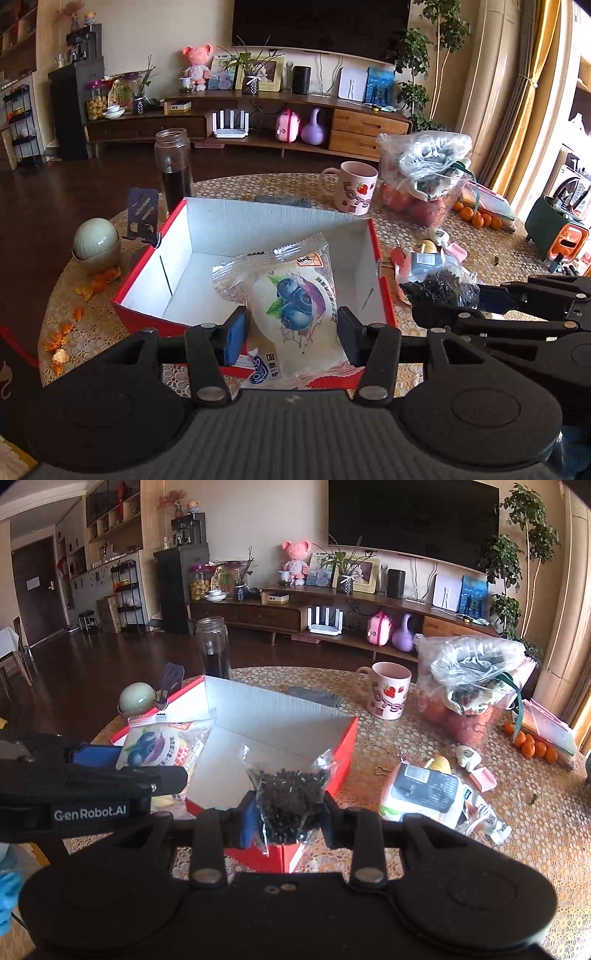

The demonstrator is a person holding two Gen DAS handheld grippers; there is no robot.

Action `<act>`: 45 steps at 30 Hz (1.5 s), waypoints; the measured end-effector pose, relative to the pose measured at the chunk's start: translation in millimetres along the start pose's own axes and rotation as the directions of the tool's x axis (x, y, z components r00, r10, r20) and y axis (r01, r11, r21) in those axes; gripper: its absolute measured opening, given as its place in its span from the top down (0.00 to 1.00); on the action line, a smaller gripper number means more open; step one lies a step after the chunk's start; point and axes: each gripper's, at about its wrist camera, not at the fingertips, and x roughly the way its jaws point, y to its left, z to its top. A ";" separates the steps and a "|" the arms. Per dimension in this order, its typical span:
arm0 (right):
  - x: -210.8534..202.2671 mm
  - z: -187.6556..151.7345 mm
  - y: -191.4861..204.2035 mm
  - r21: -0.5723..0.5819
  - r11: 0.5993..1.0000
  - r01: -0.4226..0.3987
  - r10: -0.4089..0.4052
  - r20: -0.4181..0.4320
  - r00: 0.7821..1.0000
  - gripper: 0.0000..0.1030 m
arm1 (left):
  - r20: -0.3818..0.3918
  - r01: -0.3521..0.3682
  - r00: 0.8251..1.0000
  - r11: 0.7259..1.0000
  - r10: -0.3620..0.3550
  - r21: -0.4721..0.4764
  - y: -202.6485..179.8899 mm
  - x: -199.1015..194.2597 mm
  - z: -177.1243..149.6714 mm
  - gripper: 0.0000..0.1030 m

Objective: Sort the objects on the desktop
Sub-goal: 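Carry both held bags over the open red shoebox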

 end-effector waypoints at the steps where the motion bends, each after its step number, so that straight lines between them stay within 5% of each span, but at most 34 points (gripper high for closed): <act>1: 4.5 2.9 2.6 -0.003 1.000 -0.001 0.001 -0.004 1.000 0.68 | -0.006 -0.005 1.000 1.000 0.005 -0.001 3.8 3.1 2.1 0.51; 24: 99.3 35.9 25.9 -0.037 0.999 -0.039 0.034 -0.136 0.990 0.68 | -0.127 -0.048 0.990 0.997 0.056 0.064 64.2 107.4 46.9 0.51; 45: 195.1 28.6 45.9 -0.097 0.994 -0.044 0.013 -0.295 0.956 0.68 | -0.302 -0.058 0.948 0.988 0.099 0.143 78.7 208.7 51.6 0.50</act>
